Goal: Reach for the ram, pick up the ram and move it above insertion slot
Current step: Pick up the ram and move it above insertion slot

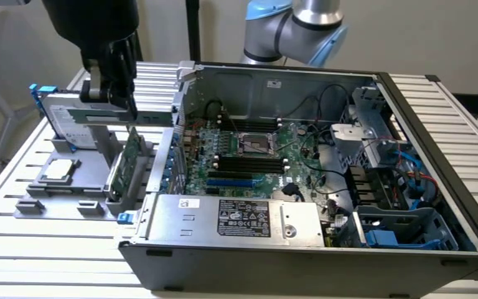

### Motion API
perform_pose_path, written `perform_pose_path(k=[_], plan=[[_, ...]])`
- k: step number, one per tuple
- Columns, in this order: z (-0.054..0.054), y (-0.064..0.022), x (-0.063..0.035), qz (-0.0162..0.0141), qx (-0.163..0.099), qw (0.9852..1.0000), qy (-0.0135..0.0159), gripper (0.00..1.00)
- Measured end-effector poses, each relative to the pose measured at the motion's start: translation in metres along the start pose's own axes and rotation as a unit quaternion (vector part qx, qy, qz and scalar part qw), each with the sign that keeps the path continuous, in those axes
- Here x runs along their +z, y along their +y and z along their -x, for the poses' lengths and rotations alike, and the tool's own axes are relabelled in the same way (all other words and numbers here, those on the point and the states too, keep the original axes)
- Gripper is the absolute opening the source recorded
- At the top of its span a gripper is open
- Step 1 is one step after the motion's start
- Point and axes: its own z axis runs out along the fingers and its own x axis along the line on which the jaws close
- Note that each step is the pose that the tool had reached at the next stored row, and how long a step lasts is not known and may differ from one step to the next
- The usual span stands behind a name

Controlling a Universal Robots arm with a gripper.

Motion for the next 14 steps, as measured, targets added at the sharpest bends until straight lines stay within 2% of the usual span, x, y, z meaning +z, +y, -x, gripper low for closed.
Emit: perform_pose_path(k=[3, 6, 8, 14], plan=[[-0.001, -0.0136, -0.0005, -0.0003, 0.000, 1.0000, -0.0047, 0.13], [-0.001, -0.0271, -0.0010, -0.0005, 0.000, 1.0000, -0.0081, 0.13], [-0.002, -0.0362, -0.0013, -0.0005, 0.000, 1.0000, -0.0090, 0.13], [-0.002, -0.0636, -0.0017, -0.0004, 0.000, 1.0000, -0.0092, 0.13]])
